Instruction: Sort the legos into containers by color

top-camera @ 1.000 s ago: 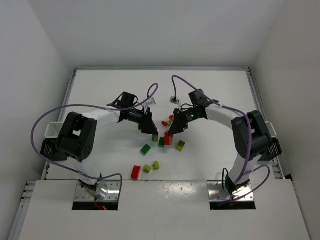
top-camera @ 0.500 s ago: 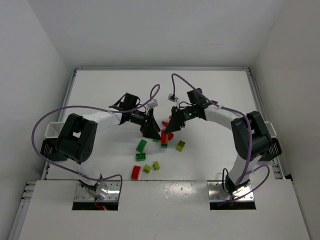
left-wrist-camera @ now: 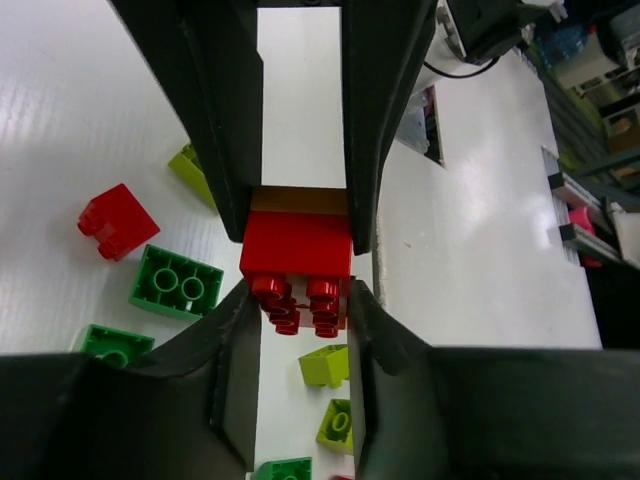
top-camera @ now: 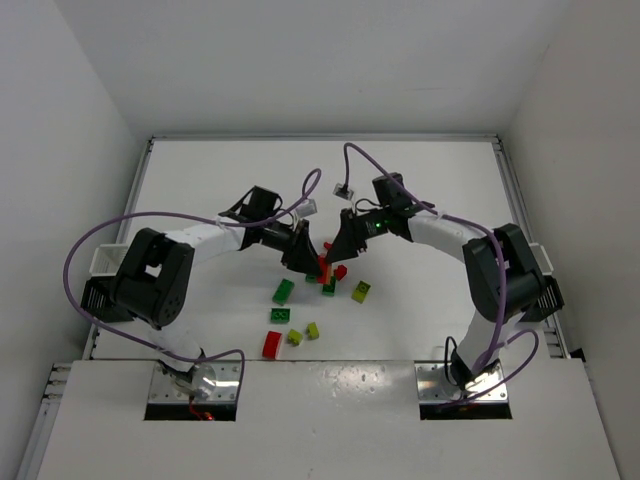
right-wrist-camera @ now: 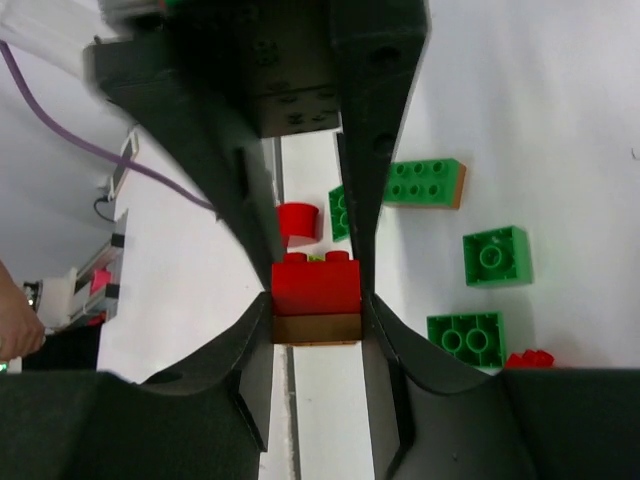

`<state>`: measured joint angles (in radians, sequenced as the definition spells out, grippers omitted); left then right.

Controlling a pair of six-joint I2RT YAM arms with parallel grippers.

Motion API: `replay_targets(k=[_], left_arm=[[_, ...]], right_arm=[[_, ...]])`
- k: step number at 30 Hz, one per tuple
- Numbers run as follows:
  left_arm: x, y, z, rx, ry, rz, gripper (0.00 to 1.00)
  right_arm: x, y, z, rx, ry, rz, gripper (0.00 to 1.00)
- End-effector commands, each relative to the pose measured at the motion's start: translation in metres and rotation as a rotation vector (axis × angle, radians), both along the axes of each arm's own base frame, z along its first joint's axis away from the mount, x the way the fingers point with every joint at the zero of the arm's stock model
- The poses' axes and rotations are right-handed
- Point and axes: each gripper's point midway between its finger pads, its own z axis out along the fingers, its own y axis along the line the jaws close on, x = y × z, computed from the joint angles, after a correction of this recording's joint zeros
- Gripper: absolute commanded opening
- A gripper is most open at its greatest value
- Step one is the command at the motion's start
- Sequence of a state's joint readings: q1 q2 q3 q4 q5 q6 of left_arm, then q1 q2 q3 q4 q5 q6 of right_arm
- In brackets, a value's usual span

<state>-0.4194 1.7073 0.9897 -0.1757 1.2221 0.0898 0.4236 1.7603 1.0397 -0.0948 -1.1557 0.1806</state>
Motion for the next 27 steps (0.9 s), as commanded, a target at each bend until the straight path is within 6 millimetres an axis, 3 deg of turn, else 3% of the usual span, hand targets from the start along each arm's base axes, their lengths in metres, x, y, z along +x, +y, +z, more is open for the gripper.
replay_targets(k=[1, 2, 3, 4, 6, 12, 17, 26, 27], left_arm=[[-0.003, -0.004, 0.011, -0.053, -0.048, -0.041, 0.27], [-0.003, -0.004, 0.011, -0.053, -0.048, -0.041, 0.19], [-0.003, -0.004, 0.011, -0.053, -0.048, -0.041, 0.04], [-0.003, -0.004, 0.011, -0.053, -0.048, -0.041, 0.00], [-0.001, 0.000, 0.011, -0.053, -0.056, -0.031, 0.00], [0.010, 0.023, 0.012, -0.058, -0.060, 0.041, 0.00], [0.013, 0.029, 0.015, -0.063, -0.081, 0.057, 0.00], [0.016, 0.036, 0.018, -0.078, -0.086, 0.074, 0.00], [0.016, 0.036, 0.021, -0.081, -0.094, 0.074, 0.00]], right_arm=[[-0.006, 0.003, 0.024, 0.061, -0.060, 0.039, 0.00], [-0.007, 0.002, 0.022, 0.057, -0.059, 0.043, 0.00], [-0.008, 0.001, 0.020, 0.055, -0.079, 0.053, 0.00], [-0.013, -0.001, 0.016, 0.041, -0.059, 0.059, 0.00], [-0.008, -0.010, 0.011, 0.027, -0.080, 0.044, 0.00], [-0.018, -0.025, -0.003, -0.030, -0.063, 0.079, 0.00], [-0.018, -0.036, -0.015, -0.067, -0.050, 0.079, 0.00], [-0.009, -0.047, -0.019, -0.097, -0.074, 0.050, 0.00], [-0.010, -0.046, -0.017, -0.088, -0.063, 0.050, 0.05]])
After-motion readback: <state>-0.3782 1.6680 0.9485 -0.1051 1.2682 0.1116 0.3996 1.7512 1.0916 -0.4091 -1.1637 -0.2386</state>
